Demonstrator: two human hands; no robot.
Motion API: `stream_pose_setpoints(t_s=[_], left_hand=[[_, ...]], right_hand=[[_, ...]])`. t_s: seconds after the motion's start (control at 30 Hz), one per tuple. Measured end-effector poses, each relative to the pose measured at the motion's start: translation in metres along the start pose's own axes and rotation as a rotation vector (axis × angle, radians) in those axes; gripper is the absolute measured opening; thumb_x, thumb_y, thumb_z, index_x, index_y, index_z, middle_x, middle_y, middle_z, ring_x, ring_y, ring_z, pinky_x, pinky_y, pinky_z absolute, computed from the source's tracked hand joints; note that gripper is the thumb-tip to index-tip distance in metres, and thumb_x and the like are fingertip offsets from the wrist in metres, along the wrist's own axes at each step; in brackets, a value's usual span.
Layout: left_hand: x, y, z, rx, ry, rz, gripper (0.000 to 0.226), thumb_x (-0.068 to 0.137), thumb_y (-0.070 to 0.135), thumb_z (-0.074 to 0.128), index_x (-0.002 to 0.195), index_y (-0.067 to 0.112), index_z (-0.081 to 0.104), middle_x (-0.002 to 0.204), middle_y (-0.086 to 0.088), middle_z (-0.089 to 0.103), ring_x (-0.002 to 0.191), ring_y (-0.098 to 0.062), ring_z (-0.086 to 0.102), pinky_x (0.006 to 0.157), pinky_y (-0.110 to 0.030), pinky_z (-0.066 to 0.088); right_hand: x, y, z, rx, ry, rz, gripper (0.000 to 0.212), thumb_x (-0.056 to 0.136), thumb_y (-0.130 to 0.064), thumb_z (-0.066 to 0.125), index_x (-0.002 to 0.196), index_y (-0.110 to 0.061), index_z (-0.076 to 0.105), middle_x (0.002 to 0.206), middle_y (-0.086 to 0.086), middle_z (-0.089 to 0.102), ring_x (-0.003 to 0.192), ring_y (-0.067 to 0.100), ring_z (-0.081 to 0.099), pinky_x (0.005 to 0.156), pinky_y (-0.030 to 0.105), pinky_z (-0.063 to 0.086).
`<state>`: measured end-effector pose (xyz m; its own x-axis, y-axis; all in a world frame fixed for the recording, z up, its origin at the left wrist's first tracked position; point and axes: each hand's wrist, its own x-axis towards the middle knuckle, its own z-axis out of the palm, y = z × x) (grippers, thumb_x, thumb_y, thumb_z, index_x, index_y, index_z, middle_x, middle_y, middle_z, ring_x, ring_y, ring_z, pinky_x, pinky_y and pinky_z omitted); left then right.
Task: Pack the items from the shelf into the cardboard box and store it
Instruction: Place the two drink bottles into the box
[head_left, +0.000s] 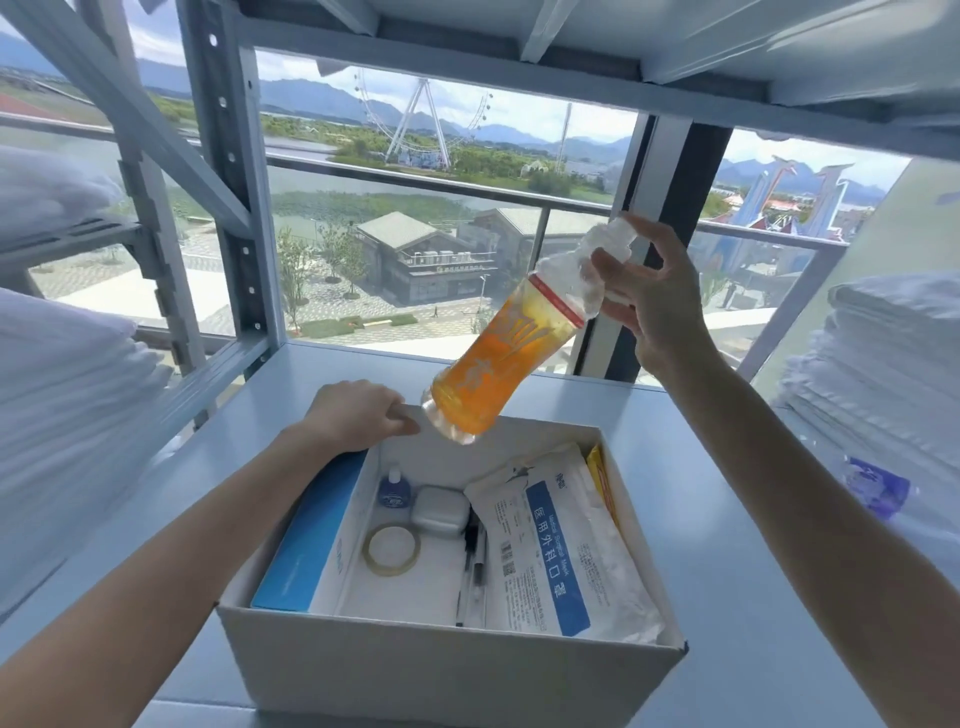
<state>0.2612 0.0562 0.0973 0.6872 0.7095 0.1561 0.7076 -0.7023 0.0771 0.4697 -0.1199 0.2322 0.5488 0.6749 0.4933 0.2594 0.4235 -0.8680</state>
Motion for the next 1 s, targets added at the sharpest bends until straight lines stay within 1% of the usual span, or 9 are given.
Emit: stream_pose_setpoints(t_s=[0.07,0.2,0.37,0.43,0.5,0.6,0.77,0.9,1.0], left_hand=[[0.0,0.0,-0.001,-0.001,-0.001,0.005,0.03,0.086,0.054,0.048,0.087,0.026,0.061,0.098,0.001,0.066,0.085,-0.019,0.055,0.065,-0.028,0.035],[-0.002,0.001,-0.003,-0.002,-0.012,0.009,0.045,0.084,0.06,0.048,0.104,0.022,0.063,0.107,-0.001,0.065,0.1,-0.024,0.058,0.069,-0.029,0.036],[-0.005,0.002,-0.004,-0.001,-0.008,0.036,0.036,0.086,0.056,0.046,0.08,0.021,0.055,0.099,-0.004,0.065,0.085,-0.022,0.055,0.067,-0.03,0.036],[-0.006,0.002,-0.005,0.004,-0.004,0.04,0.035,0.086,0.055,0.046,0.081,0.022,0.056,0.099,-0.004,0.065,0.088,-0.023,0.056,0.068,-0.03,0.036],[-0.006,0.002,-0.005,0.012,0.002,0.042,0.036,0.086,0.054,0.047,0.092,0.021,0.061,0.102,-0.004,0.065,0.094,-0.023,0.057,0.069,-0.03,0.036],[-0.005,0.002,-0.004,0.008,0.01,0.05,0.04,0.087,0.054,0.046,0.098,0.019,0.062,0.104,-0.004,0.065,0.095,-0.023,0.058,0.07,-0.03,0.038],[-0.005,0.002,-0.004,0.008,0.013,0.051,0.034,0.087,0.052,0.047,0.092,0.021,0.061,0.1,-0.003,0.065,0.091,-0.022,0.057,0.068,-0.03,0.036],[-0.006,0.002,-0.005,0.002,-0.005,0.032,0.03,0.087,0.054,0.046,0.081,0.025,0.055,0.095,-0.001,0.064,0.08,-0.018,0.05,0.066,-0.029,0.035],[-0.005,0.002,-0.003,0.002,-0.005,0.031,0.033,0.086,0.057,0.046,0.078,0.025,0.05,0.092,0.0,0.062,0.079,-0.018,0.048,0.066,-0.029,0.034]], right_hand=[[-0.016,0.006,0.009,0.05,-0.119,0.102,0.047,0.075,-0.011,0.072,0.117,-0.025,0.056,0.085,-0.002,0.072,0.079,0.013,0.072,0.071,0.029,0.059],[-0.044,0.016,0.03,-0.008,-0.342,0.176,0.052,0.064,-0.019,0.073,0.113,-0.029,0.059,0.092,0.005,0.074,0.086,0.021,0.072,0.08,0.037,0.058],[-0.072,0.027,0.049,-0.234,-0.565,0.048,0.047,0.065,-0.03,0.074,0.107,-0.04,0.058,0.088,-0.004,0.075,0.082,0.014,0.072,0.075,0.029,0.058],[-0.08,0.033,0.055,-0.347,-0.597,-0.011,0.045,0.068,-0.031,0.075,0.106,-0.043,0.056,0.092,-0.012,0.073,0.085,0.008,0.071,0.076,0.026,0.055],[-0.084,0.036,0.057,-0.384,-0.584,-0.043,0.045,0.072,-0.025,0.078,0.103,-0.047,0.055,0.092,-0.021,0.069,0.087,0.004,0.07,0.074,0.019,0.053],[-0.084,0.039,0.055,-0.384,-0.554,-0.06,0.045,0.072,-0.023,0.078,0.104,-0.045,0.056,0.097,-0.02,0.07,0.089,0.002,0.069,0.073,0.018,0.052],[-0.091,0.039,0.058,-0.36,-0.571,-0.078,0.043,0.069,-0.029,0.076,0.103,-0.045,0.056,0.106,-0.022,0.066,0.093,0.006,0.068,0.074,0.021,0.056],[-0.096,0.033,0.06,-0.39,-0.666,-0.114,0.051,0.072,-0.022,0.076,0.102,-0.057,0.053,0.105,-0.042,0.058,0.098,-0.012,0.061,0.068,0.006,0.05],[-0.096,0.032,0.055,-0.448,-0.683,-0.126,0.056,0.074,-0.015,0.076,0.101,-0.058,0.052,0.101,-0.048,0.055,0.096,-0.021,0.056,0.063,0.0,0.044]])
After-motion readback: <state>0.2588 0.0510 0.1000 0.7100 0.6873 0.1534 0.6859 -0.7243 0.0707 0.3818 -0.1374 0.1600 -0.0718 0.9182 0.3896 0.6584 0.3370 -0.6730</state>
